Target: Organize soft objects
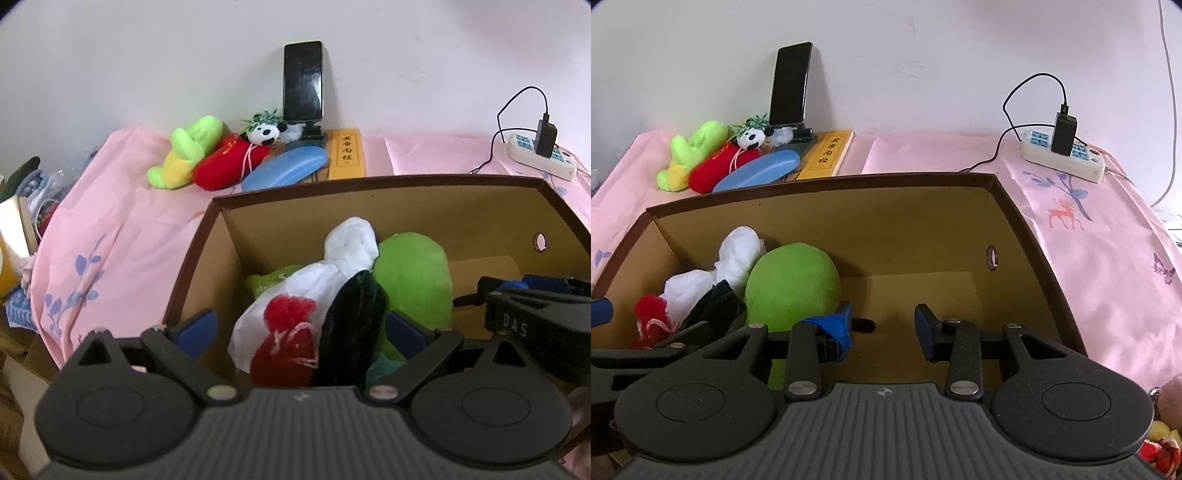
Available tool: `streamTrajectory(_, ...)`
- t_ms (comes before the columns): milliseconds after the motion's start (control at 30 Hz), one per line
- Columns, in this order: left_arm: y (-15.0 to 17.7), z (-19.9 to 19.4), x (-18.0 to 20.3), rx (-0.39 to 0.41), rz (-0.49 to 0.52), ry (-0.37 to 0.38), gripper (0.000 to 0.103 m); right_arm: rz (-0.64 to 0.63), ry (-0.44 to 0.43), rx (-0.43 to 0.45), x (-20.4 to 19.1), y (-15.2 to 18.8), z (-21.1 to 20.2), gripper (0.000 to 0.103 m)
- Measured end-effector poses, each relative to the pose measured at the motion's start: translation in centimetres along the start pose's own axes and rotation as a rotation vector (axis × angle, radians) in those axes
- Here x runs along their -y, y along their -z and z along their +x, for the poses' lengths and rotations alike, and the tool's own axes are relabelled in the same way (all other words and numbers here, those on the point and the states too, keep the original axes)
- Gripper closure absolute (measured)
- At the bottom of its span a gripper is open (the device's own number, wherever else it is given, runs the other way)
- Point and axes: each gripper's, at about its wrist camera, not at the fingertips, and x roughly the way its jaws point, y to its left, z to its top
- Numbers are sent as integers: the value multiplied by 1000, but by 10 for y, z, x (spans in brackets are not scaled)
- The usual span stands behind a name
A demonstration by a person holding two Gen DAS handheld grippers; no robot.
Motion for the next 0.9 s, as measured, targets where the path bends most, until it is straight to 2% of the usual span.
streamTrajectory(267, 0, 0, 2, -1, 3, -8, 5, 9, 10, 39, -1, 2, -2, 83)
streamTrajectory(367, -2, 1, -1, -8, -6, 11, 5, 23, 7, 35, 1, 0, -1, 83)
streamTrajectory(533, -5, 9, 3, 9, 21, -17, 5, 50, 1, 37, 3, 1, -1, 83)
streamTrajectory(733, -1, 9, 4, 46, 25, -3, 5, 48, 13, 45, 2, 2, -1, 83)
streamTrajectory(900, -1, 11, 6, 44, 30, -4, 5, 45, 22, 55, 1, 4, -1, 83)
